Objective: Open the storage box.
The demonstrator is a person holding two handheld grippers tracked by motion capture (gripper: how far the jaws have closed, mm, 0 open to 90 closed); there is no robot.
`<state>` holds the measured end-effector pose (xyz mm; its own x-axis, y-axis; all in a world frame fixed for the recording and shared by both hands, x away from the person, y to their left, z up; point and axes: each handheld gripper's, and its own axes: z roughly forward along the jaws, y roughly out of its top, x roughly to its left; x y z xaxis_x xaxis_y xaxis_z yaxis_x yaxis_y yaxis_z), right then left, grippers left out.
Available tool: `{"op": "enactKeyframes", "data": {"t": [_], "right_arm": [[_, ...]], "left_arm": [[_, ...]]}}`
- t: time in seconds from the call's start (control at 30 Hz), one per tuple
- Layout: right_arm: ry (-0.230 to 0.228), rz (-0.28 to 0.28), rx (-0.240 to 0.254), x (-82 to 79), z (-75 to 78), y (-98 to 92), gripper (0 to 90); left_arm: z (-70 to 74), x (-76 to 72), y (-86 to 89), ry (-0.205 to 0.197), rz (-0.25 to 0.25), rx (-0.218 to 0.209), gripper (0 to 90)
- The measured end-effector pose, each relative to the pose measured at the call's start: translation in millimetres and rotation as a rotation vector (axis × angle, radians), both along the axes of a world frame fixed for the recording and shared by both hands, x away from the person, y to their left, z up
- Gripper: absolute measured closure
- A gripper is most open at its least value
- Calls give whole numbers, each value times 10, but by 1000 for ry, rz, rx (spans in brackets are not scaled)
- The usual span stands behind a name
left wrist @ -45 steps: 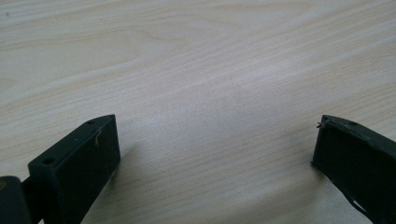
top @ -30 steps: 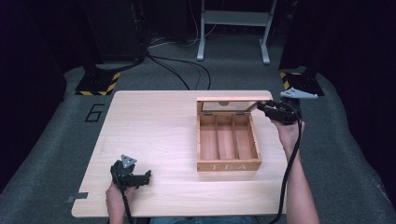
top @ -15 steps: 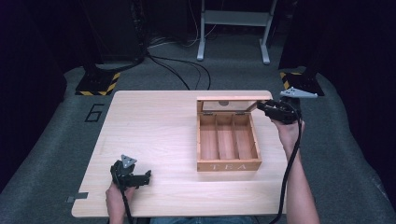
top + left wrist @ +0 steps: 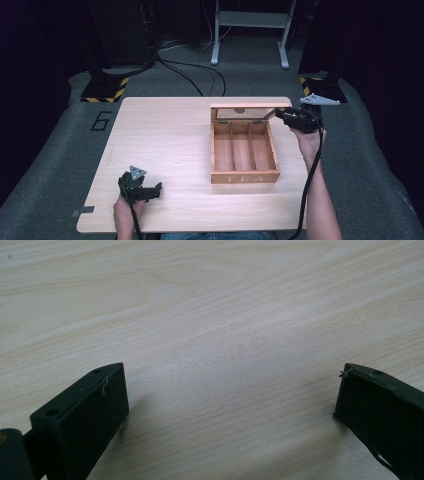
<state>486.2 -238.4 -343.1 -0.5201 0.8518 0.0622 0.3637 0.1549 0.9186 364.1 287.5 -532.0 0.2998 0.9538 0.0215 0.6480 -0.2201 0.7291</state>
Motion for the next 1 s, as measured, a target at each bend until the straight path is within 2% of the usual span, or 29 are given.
{"op": "enactKeyframes", "data": {"t": [1.0], "right_arm": [[0,-1,-3,-3,-2,1,597]], "left_arm": [[3,3,6,10,-3,-3,4]]}}
